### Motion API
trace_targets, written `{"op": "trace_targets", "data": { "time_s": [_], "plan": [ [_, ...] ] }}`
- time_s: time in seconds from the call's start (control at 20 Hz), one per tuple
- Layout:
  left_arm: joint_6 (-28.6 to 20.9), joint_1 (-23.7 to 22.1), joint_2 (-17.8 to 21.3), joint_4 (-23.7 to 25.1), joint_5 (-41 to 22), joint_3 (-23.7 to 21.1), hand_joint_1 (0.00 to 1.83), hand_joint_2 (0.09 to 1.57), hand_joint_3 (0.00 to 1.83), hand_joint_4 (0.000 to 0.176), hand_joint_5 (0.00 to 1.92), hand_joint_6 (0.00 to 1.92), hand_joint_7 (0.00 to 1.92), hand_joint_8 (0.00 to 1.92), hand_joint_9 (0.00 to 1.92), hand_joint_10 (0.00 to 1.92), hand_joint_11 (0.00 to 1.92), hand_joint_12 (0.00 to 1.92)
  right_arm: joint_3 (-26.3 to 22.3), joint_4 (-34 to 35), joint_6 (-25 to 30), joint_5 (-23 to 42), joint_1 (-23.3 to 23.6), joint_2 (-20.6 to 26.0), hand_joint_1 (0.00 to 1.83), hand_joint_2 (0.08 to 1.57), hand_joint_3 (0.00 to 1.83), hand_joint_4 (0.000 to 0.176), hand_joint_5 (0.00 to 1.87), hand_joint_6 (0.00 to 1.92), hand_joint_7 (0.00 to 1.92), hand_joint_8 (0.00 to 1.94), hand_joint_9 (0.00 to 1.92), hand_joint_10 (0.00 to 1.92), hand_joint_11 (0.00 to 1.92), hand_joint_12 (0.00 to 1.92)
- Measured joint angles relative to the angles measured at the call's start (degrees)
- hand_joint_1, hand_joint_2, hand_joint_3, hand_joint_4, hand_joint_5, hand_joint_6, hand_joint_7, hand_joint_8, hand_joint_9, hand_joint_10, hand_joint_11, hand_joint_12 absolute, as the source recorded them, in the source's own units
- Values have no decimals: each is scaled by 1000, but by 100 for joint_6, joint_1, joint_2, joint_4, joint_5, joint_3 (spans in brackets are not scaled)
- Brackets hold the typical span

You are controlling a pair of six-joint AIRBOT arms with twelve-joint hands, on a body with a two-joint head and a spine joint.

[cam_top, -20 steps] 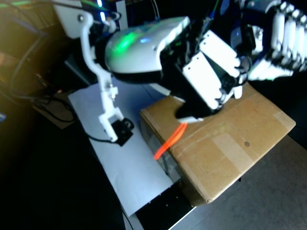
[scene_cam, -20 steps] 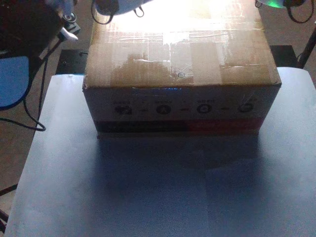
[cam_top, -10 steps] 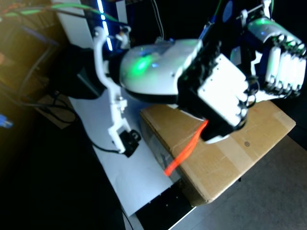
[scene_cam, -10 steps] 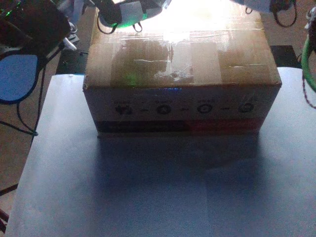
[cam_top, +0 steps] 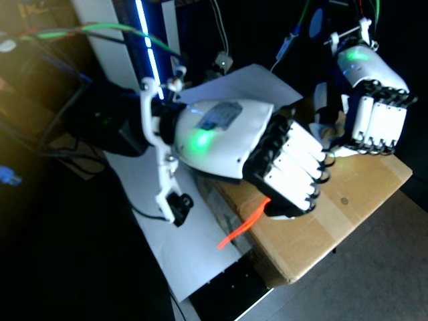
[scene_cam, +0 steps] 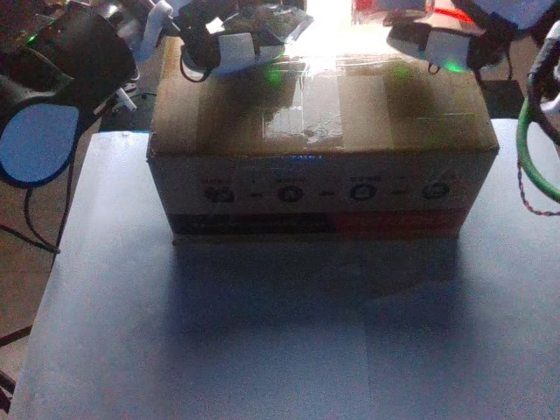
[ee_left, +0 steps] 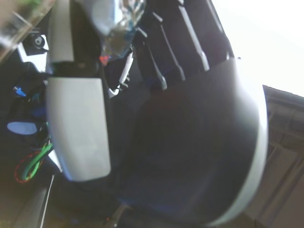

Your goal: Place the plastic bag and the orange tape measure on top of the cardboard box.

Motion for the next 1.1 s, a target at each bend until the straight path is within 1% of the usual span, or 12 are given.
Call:
{"op": "trace_targets", "data": {
  "time_s": [0.05, 0.1, 0.15, 0.2, 0.25, 0.3, 0.35, 0.5, 0.7, 0.85, 0.9, 1.1],
  "plan": [
    [4, 0, 0, 0, 0, 0, 1363, 1178, 4, 0, 717, 1202, 853, 1214, 870, 1367, 825, 1494, 0, 13, 0, 28, -35, -4, 1374, 1148, 0, 0, 851, 981, 905, 1178, 879, 1394, 815, 1628],
    [2, 2, 0, 0, 2, 0, 1367, 1177, 0, 0, 732, 1075, 868, 1238, 894, 1427, 850, 1589, 0, 39, 4, 50, -35, -11, 1376, 1139, 0, 0, 850, 1016, 927, 1122, 903, 1360, 832, 1628],
    [9, 2, 0, 0, 0, 0, 1222, 1194, 1, 0, 737, 1194, 918, 1278, 859, 1246, 784, 1660, 0, 46, 2, 42, -33, -13, 1250, 1129, 0, 0, 906, 980, 1007, 1164, 925, 1410, 799, 1765],
    [7, 2, 0, 2, 0, 0, 1175, 1211, 3, 0, 748, 1241, 836, 1327, 683, 1198, 539, 1743, 0, 39, 2, 17, -33, -13, 1156, 1139, 1, 0, 910, 1083, 893, 1273, 850, 1528, 747, 1869],
    [9, 2, 0, 2, 0, -2, 1080, 1199, 0, 0, 804, 1244, 643, 797, 503, 1075, 216, 1726, 0, 44, 4, 26, -33, -13, 977, 1076, 0, 0, 700, 1033, 754, 1350, 730, 1602, 657, 1917],
    [11, 2, 2, -2, -2, -20, 1102, 1078, 0, 0, 705, 517, 671, 547, 474, 928, 110, 1654, 0, 44, 13, 26, -35, -13, 861, 1032, 0, 0, 596, 961, 652, 1333, 621, 1587, 533, 1905],
    [11, 9, 4, 2, -35, -28, 1095, 1065, 0, 0, 728, 403, 652, 572, 413, 1011, 50, 1718, 0, 46, 31, 26, -33, -13, 835, 1026, 0, 0, 564, 923, 611, 1274, 590, 1530, 522, 1845],
    [13, 57, 7, 2, -46, -31, 1019, 1036, 0, 0, 752, 210, 516, 734, 291, 1156, 35, 1776, 0, 35, 142, 20, -33, -20, 713, 1026, 0, 0, 451, 853, 478, 1180, 419, 1465, 304, 1839],
    [11, 68, 31, -2, -57, -68, 1052, 1029, 1, 0, 790, 101, 576, 584, 325, 1023, 12, 1718, 0, 28, 153, 2, -33, -20, 734, 1002, 0, 0, 487, 786, 512, 1146, 446, 1429, 344, 1757],
    [11, 68, 39, 2, -57, -92, 991, 1024, 0, 0, 772, 47, 607, 345, 308, 871, 0, 1651, 0, 31, 203, -11, -33, -20, 804, 991, 0, 0, 534, 768, 559, 1200, 507, 1447, 415, 1737],
    [13, 68, 48, 2, -61, -98, 992, 1000, 0, 0, 719, 12, 600, 136, 294, 678, 0, 1537, 0, 35, 227, -39, -33, -20, 744, 989, 0, 0, 519, 784, 539, 1215, 493, 1447, 412, 1732],
    [26, 90, 212, 2, -61, -245, 917, 957, 0, 17, 497, 0, 434, 0, 236, 346, 0, 1319, -13, 33, 398, -81, -33, -17, 749, 946, 0, 0, 510, 737, 520, 1172, 471, 1426, 381, 1762]
  ]
}}
